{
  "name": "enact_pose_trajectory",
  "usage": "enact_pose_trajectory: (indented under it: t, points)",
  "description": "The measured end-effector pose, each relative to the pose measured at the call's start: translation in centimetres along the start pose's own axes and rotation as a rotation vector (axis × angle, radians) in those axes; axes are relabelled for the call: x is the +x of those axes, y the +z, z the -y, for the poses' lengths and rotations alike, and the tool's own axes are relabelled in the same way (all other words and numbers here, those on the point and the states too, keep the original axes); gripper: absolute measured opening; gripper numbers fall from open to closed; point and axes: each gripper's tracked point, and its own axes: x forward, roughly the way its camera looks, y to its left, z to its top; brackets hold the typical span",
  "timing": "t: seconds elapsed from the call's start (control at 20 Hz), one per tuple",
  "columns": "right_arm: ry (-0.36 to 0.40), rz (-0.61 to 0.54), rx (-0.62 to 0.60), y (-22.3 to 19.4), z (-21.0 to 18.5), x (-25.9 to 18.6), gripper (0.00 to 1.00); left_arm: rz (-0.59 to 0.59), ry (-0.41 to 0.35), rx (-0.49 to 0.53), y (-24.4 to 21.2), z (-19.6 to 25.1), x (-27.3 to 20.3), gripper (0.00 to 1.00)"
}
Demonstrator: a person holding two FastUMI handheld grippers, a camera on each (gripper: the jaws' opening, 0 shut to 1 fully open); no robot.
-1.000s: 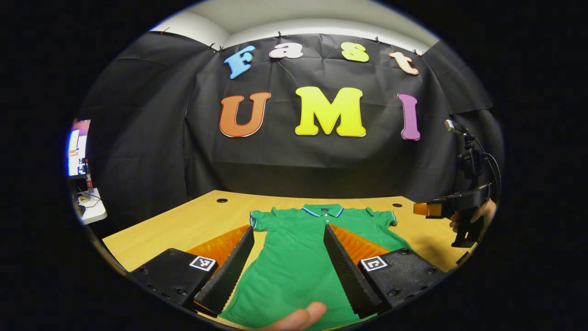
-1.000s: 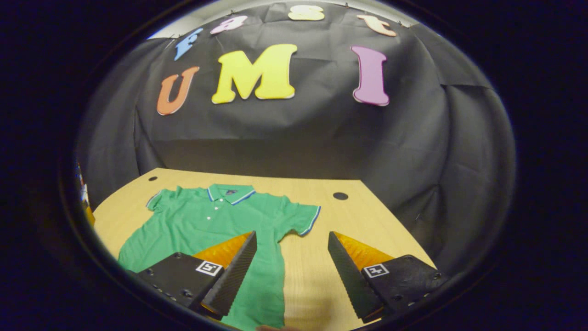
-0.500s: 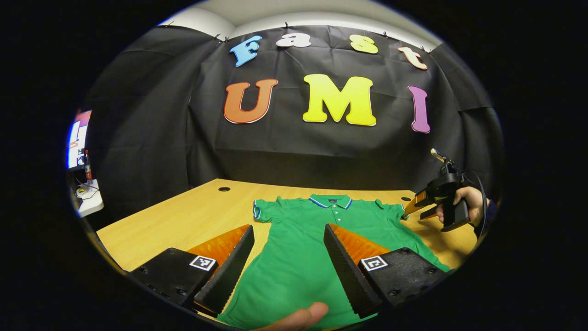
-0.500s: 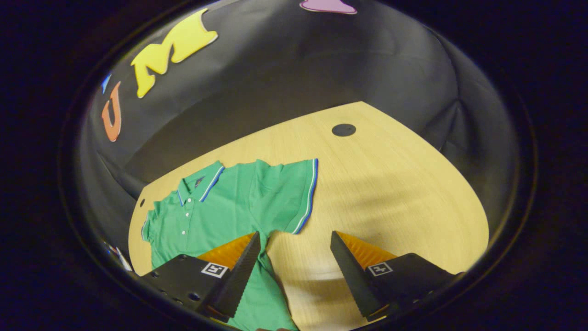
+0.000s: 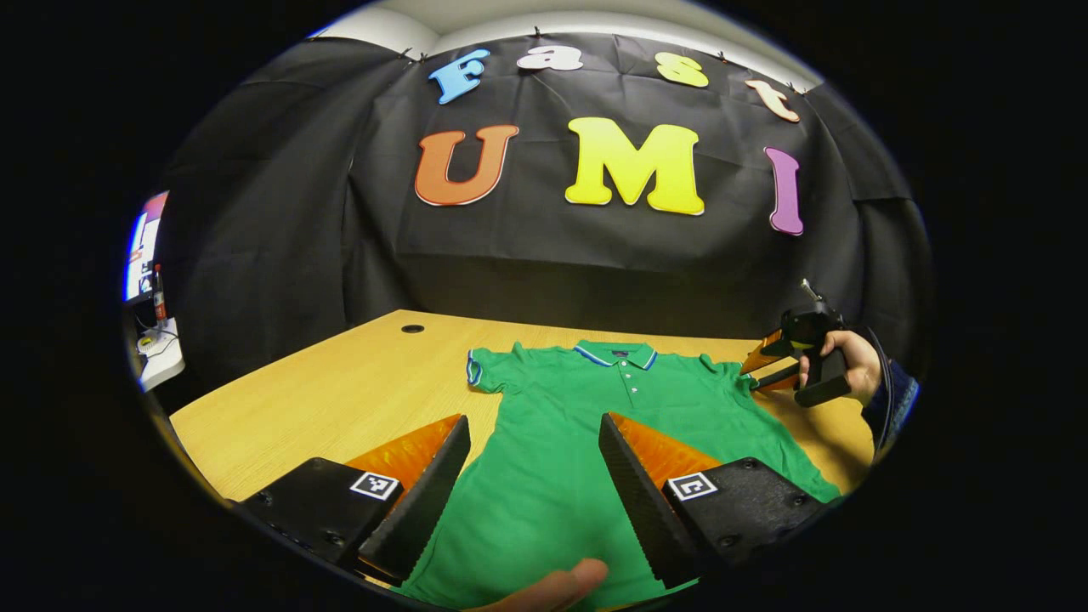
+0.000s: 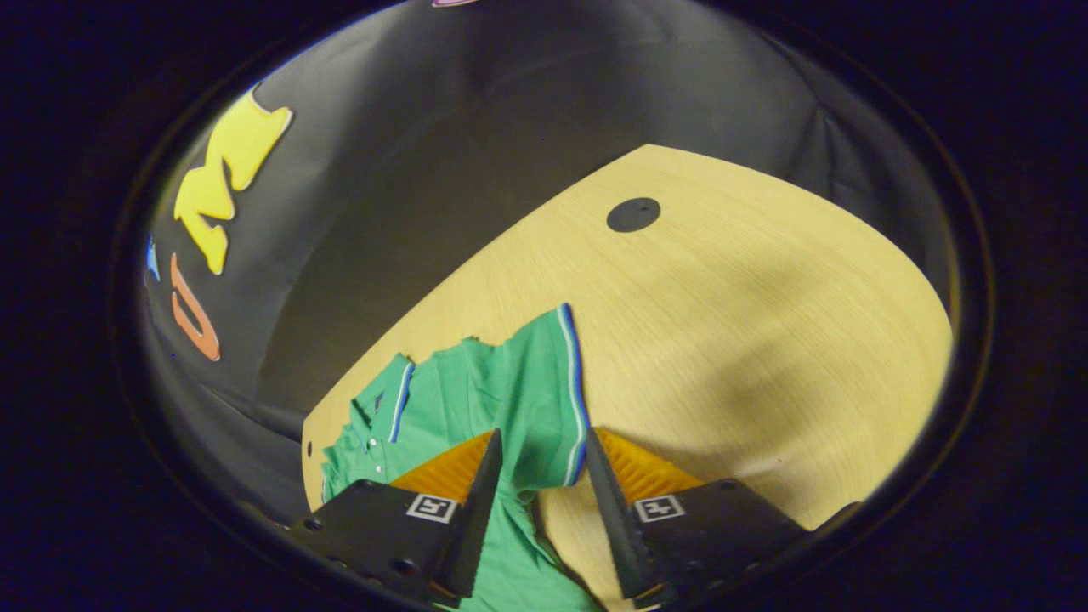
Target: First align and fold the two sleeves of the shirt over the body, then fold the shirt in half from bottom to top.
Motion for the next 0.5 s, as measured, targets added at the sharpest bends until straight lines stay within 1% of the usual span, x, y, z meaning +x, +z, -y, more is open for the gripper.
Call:
enact_pose_trajectory:
  t: [0.05,0.1,0.15,0.3,0.35,0.5]
  points:
    - [0.006,-0.019,0.010,0.0,-0.2,0.3,0.52,-0.009,0.003,-0.005,-0.2,-0.1,0.1,0.99]
    - [0.002,-0.037,0.008,-0.3,-0.2,0.6,0.41,-0.015,0.006,-0.009,-0.4,-0.2,0.3,0.99]
    - [-0.012,-0.049,-0.001,-0.2,-0.4,0.8,0.36,-0.019,0.009,-0.012,-0.4,-0.3,0.4,0.99]
    - [-0.098,-0.078,-0.122,-0.6,-0.2,0.5,0.31,-0.020,0.006,-0.016,-0.6,-0.3,0.5,0.99]
    - [-0.125,-0.072,-0.187,-0.6,-0.3,0.5,0.31,-0.020,0.004,-0.018,-0.6,-0.3,0.6,0.99]
    - [-0.220,-0.059,-0.446,-1.4,-0.2,0.6,0.32,-0.025,0.001,-0.024,-0.8,-0.1,0.7,0.99]
